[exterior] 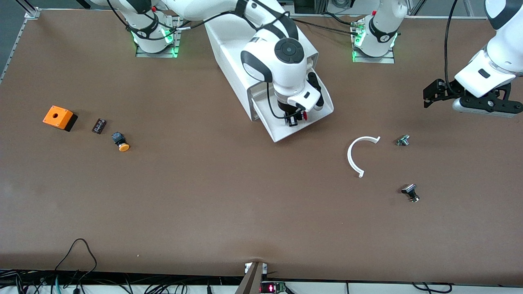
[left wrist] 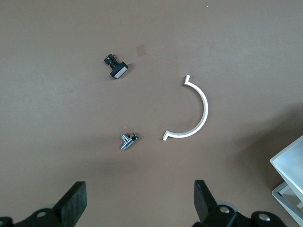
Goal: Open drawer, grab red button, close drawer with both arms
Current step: 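Lift the red button out of the drawer with the right gripper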
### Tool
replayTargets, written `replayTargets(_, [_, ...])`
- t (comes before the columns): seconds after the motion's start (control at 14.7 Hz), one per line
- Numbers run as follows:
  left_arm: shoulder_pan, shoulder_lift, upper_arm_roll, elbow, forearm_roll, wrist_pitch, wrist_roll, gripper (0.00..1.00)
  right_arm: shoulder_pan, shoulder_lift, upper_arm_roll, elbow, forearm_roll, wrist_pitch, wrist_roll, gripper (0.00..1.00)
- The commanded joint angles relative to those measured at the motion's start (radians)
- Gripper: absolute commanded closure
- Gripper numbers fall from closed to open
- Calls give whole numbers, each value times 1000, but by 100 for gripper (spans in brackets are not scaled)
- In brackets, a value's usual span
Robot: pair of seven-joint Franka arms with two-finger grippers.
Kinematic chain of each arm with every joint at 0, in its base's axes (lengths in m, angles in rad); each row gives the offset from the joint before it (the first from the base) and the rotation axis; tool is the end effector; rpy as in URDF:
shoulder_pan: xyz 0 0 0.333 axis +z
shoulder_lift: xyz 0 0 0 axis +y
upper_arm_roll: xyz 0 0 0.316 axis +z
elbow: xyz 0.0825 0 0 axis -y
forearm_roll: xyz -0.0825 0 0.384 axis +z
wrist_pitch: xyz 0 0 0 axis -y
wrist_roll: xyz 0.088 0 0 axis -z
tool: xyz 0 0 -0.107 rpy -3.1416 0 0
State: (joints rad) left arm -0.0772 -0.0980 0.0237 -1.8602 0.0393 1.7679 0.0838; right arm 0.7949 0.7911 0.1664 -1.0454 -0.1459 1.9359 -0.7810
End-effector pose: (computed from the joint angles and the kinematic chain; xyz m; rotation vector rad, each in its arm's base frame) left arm 0.5319 -0.0246 0.5570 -3.0971 0.2249 -0.0080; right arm 0.4854 0.6017 0.3821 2.0235 2.3789 0.1714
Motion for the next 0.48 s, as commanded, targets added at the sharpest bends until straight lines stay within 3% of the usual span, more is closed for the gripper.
replayTargets(0.0, [5,-6,-2,-4,-3,-8,-7,0,-34,-108,-21,-10,-14,-58,23,71])
replayTargets(0.14, [7,-6,-2,-2,-3,-8,-7,0,-52,-139,-57,-10,-14,-52,72,71])
replayTargets(0.41, [7,-6,-2,-2,-3,-7,-7,0,-117,-159,-59,-48,-14,-37,210,71])
